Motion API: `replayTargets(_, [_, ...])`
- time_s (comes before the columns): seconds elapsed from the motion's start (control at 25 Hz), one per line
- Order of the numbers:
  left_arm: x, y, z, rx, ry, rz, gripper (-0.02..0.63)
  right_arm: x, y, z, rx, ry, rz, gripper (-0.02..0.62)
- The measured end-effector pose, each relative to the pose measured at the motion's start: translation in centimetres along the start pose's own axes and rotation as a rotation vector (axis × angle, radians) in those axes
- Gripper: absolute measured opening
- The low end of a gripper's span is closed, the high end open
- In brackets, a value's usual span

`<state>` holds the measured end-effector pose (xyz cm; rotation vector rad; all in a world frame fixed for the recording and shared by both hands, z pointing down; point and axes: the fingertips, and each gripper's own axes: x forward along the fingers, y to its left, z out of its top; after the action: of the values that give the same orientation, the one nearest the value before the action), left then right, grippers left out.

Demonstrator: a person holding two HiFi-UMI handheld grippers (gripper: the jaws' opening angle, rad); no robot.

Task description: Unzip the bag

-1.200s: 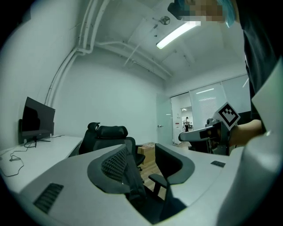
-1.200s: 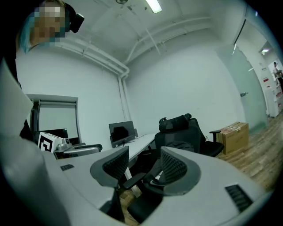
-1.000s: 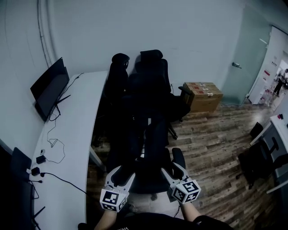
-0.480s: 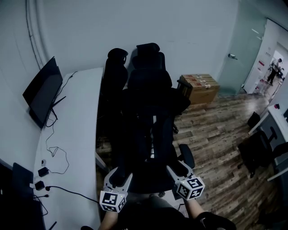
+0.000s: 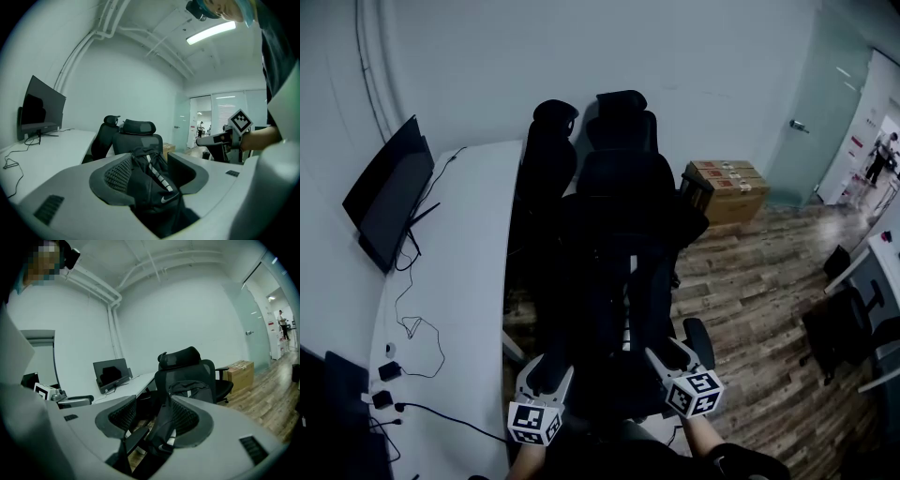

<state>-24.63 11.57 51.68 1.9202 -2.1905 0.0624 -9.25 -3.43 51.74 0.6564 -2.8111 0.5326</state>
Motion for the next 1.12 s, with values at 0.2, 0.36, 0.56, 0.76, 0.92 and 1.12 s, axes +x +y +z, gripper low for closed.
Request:
replayTargets(0.2, [6.7,2.0,0.1,0.003,0.022,0.016,0.238,4.4,-3.5,1.2,0.006,0.030,0.011,0.212])
replayTargets(0.36, [13.1,3.7,0.1,0.008,0.039,0.021,0.238,8.8,-6.7,2.3,0.000,0.052,0.020,0.212])
replayTargets(0.56, [20.6,4.9,-0.9,0.001,0.071,0.021,0.238,13.7,-10.8,3.3,-0.003,0.074,0.039,0.212])
replayTargets(0.76, [28.0,6.1,-2.2,0.003,0.093,0.012,0.238,17.7,-14.6,3.4,0.005,0.095,0.051,0.212])
replayTargets(0.92, [33.1,6.9,-3.5,0.001,0.104,0.009,0.238,19.8,-17.1,2.7,0.019,0.118,0.058,0.212])
replayTargets(1.12, [38.8,8.7,-6.5,-0.023,0.146,0.028,0.238,22.0,-19.9,1.7,0.029,0.144,0.061,0.212])
